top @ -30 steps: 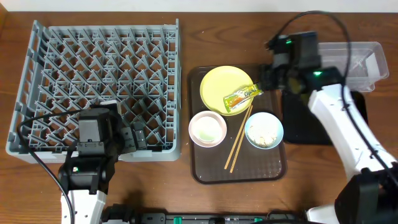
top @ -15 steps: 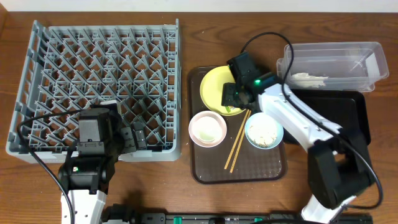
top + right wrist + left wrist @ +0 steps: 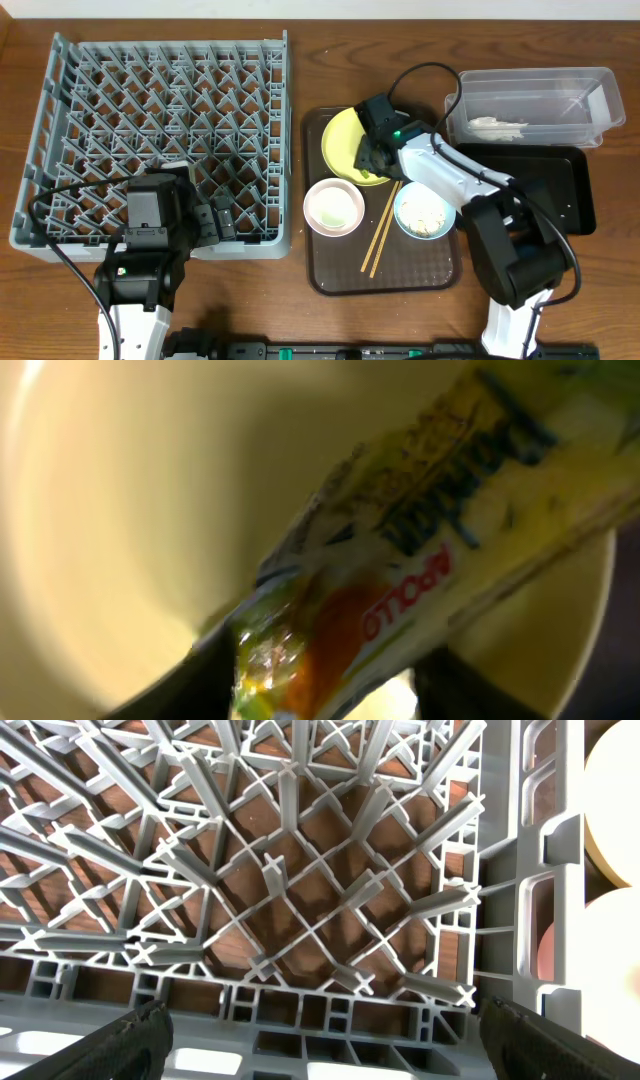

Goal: Sort waste into correct bins and load items into the dishwasher rack
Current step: 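Grasp the green snack wrapper with the right gripper, drop into clear bin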

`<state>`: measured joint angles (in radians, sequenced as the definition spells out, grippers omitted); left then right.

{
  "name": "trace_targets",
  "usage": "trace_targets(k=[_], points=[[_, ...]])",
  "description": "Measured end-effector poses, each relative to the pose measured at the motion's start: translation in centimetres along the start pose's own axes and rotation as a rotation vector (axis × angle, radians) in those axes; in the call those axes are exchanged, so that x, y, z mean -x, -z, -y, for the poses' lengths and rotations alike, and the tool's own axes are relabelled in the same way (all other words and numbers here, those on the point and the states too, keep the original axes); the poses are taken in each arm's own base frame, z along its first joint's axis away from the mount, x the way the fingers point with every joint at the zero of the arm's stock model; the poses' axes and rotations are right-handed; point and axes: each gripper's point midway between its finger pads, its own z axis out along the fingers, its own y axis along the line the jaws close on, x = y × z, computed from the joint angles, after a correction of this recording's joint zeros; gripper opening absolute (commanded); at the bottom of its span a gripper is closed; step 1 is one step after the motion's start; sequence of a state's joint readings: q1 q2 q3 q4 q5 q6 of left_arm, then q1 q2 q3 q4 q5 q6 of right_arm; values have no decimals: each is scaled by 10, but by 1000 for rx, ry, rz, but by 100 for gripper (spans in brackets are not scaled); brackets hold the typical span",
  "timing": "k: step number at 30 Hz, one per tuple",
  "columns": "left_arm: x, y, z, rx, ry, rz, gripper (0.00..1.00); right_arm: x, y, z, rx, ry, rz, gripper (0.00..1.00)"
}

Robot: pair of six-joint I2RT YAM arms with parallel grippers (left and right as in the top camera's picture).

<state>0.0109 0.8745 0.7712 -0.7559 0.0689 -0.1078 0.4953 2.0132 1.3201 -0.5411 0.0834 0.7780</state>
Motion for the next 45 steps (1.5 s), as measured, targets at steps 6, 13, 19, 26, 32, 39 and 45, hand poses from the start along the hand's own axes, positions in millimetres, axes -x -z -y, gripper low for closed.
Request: trace_targets(k=[6,13,19,26,32,39,45], points=[[0,0,0,0,0,0,99,1,-1,-1,4,-8,3,1],[0,0,0,0,0,0,99,13,12,1,20,61,31,1],[0,0,0,0,0,-1,99,90,104,26,108,7,268,1],[0,0,0,0,0,-1,99,168,175,121,29,-199,523,1],[0,0,0,0,0,-2,99,181,155,185,-77,-318,502,37],[0,0,0,0,0,-1,99,186,135,200,-53,-351,466,51],[0,0,0,0,0,-1,99,178,137,168,83,-190,403,55]])
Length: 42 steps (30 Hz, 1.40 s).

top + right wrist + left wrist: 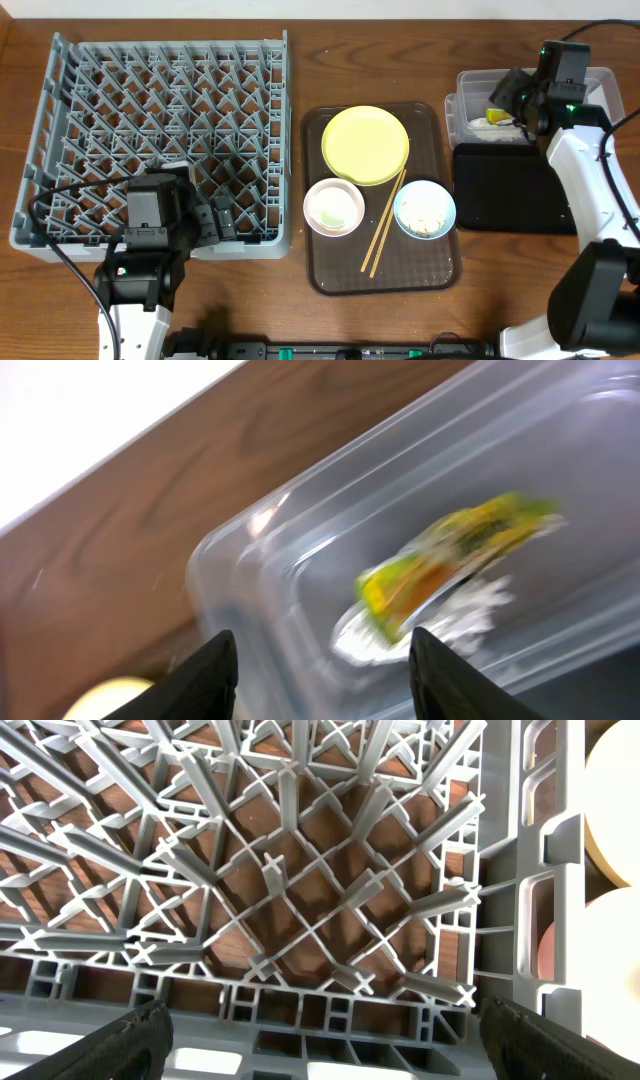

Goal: Sort waste into correct bins and load items into the dishwasher rack
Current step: 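Grasp the green snack wrapper with the right gripper, drop into clear bin, then grasp the light-blue bowl with the right gripper and lift it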

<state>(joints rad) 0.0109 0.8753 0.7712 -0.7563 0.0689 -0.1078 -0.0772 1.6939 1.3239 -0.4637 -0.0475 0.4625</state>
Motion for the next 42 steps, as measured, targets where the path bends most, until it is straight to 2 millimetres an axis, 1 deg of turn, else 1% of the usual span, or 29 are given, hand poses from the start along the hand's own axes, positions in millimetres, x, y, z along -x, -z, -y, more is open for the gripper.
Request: trace_targets(k=[2,3,4,6,7,10,11,14,17,18,21,24,25,27,30,32,34,37,39,42], points=[[0,0,0,0,0,0,99,-16,8,-12,57,70,-67,56],[0,0,0,0,0,0,99,-27,15,-20,91,114,-111,57],[0,0,0,0,0,0,99,-34,19,-25,111,136,-132,57],[0,0,0,0,0,0,99,-62,35,-38,157,219,-229,58],[0,0,0,0,0,-1,99,-72,40,-42,165,246,-262,59],[0,0,0,0,0,-1,99,-117,55,-55,195,354,-405,60],[0,0,0,0,0,0,99,-134,60,-60,198,392,-454,63],[0,0,0,0,0,0,99,-169,70,-66,177,454,-549,73],[0,0,0,0,0,0,99,-200,73,-69,158,498,-606,77],[0,0,0,0,0,0,99,-212,74,-69,150,510,-631,75],[0,0,0,0,0,-2,99,-241,71,-64,130,536,-676,67],[-1,-1,0,1,0,-8,99,-268,66,-56,101,572,-694,54],[-1,-2,0,2,0,-11,99,-274,64,-54,92,586,-692,48],[-2,-4,0,3,0,-18,99,-287,60,-49,69,623,-681,41],[-3,-5,-1,5,0,-27,99,-300,56,-46,44,664,-659,38],[-3,-6,-1,6,0,-31,99,-305,54,-43,19,688,-641,33],[-4,-7,-1,6,0,-35,99,-307,51,-41,1,699,-619,26],[-4,-7,-1,7,1,-38,99,-305,46,-35,-31,696,-587,11],[-4,-8,-1,6,1,-39,99,-305,43,-32,-39,695,-576,2],[-4,-8,-1,6,1,-39,99,-304,42,-35,-34,700,-556,1]])
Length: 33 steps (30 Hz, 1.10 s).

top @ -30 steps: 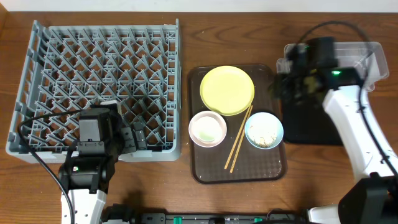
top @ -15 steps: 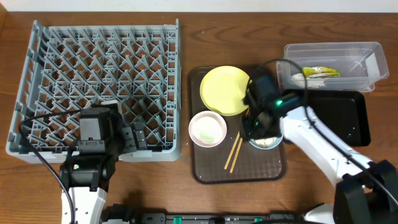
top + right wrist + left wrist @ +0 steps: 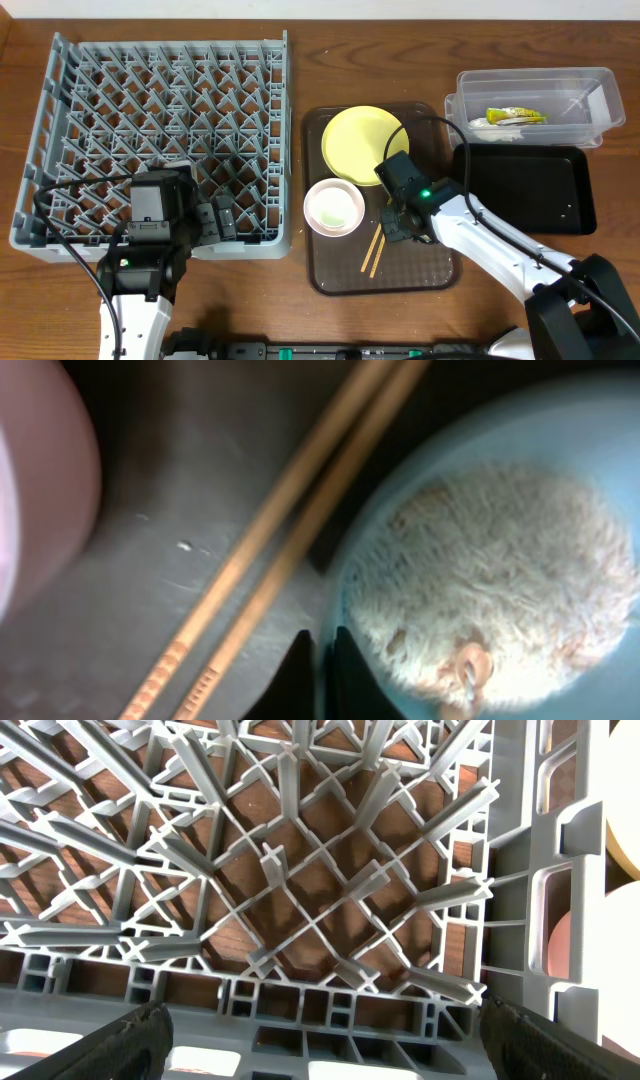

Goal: Sort waste into correct bins and load items into the dishwasher rack
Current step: 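Grasp the light-blue bowl with the right gripper and lift it, then tip the blue bowl over the black tray to empty food scraps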

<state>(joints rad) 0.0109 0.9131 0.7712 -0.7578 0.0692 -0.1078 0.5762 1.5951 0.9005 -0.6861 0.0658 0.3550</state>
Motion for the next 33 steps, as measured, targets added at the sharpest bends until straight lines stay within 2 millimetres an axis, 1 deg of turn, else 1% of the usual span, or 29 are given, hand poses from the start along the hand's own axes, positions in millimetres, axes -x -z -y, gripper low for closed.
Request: trace_targets(k=[5,8,11,13,15,18,26,33], points=[[0,0,0,0,0,0,99,0,1,-1,2,2,3,1],[0,0,0,0,0,-1,99,3,7,-3,21,-4,12,1],[0,0,0,0,0,-1,99,20,24,-9,85,-31,62,1],[0,0,0,0,0,-1,99,38,41,-10,136,-59,114,1],[0,0,0,0,0,-1,99,53,59,-7,181,-91,166,1],[0,0,0,0,0,-1,99,68,80,7,247,-158,222,1],[0,0,0,0,0,-1,99,79,94,54,426,-314,237,1],[0,0,0,1,0,-1,99,83,112,97,595,-420,300,1]])
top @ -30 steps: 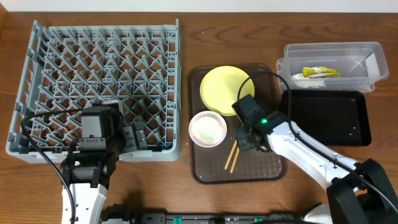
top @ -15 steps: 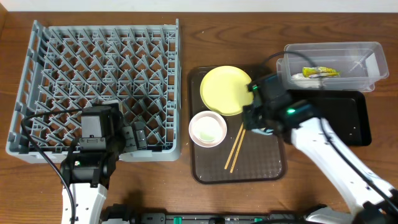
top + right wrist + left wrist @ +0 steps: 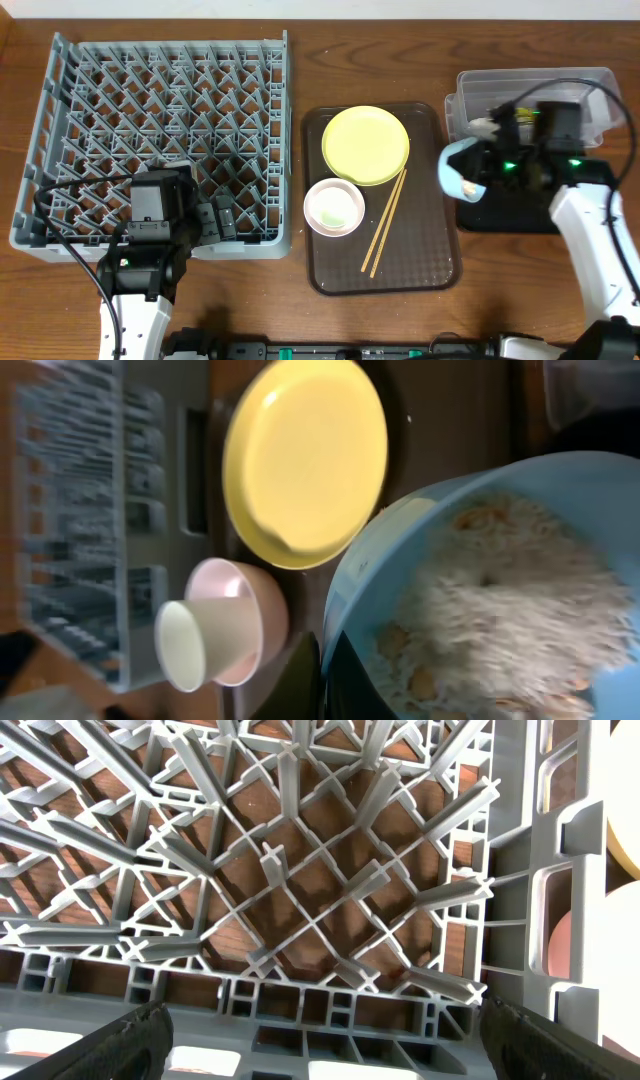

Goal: Sort waste into correct bins and load items into the dishwasher rack
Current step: 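Tip the blue bowl over the black tray to empty food scraps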

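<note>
My right gripper [image 3: 482, 166] is shut on the rim of a blue bowl [image 3: 459, 168] of whitish food, held tilted at the left edge of the black bin [image 3: 545, 208]. In the right wrist view the fingers [image 3: 322, 670] pinch the bowl [image 3: 500, 590]. On the brown tray [image 3: 430, 272] lie a yellow plate [image 3: 365, 145], a pink bowl [image 3: 334, 207] with a white cup in it, and chopsticks [image 3: 385, 222]. My left gripper [image 3: 222, 220] hangs open over the front right corner of the grey rack [image 3: 160, 120]; nothing lies between its fingers [image 3: 130, 1040].
A clear bin [image 3: 580, 85] stands at the back right, behind the black bin, partly hidden by my right arm. The rack's wall [image 3: 520, 870] fills the left wrist view. The wooden table edge runs along the front.
The blue bowl has left the tray. My right gripper, then on its rim on the tray, now holds it tilted at the black bin's left edge. The left arm is still.
My right gripper first held a yellow wrapper on the yellow plate. Then it was at the clear bin with the wrapper. Later the wrapper lay in that bin and the gripper was at the blue bowl on the tray. Now the bowl is by the black bin.
</note>
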`<state>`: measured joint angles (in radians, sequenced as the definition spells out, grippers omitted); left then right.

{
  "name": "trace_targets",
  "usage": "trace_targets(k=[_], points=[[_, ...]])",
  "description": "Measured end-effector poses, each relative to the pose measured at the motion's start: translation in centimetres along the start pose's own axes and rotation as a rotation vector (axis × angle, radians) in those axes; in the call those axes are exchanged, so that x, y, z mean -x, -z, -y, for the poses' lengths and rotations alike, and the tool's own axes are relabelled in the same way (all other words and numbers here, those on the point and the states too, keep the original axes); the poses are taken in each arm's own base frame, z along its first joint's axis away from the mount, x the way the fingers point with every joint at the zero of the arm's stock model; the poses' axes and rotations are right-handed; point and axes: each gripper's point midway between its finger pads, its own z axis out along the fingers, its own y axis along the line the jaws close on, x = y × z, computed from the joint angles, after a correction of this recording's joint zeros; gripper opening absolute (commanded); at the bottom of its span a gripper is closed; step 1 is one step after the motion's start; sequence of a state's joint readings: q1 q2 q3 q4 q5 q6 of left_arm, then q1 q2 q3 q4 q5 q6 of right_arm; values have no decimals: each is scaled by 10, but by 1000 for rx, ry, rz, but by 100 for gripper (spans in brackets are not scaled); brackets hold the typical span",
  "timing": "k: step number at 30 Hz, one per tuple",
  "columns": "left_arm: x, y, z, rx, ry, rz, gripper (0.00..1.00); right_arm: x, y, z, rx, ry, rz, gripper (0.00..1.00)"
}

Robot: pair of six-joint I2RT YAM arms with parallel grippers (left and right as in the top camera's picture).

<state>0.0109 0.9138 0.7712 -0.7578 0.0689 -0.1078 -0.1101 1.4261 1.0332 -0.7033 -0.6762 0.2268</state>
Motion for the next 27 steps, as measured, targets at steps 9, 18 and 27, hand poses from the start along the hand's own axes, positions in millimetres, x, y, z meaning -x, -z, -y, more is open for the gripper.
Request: trace_targets(k=[9,18,27], points=[[0,0,0,0,0,0,99,14,22,29,221,-127,25,1],[0,0,0,0,0,0,99,21,25,64,333,-243,46,1],[0,0,0,0,0,0,99,23,19,102,493,-391,69,1]])
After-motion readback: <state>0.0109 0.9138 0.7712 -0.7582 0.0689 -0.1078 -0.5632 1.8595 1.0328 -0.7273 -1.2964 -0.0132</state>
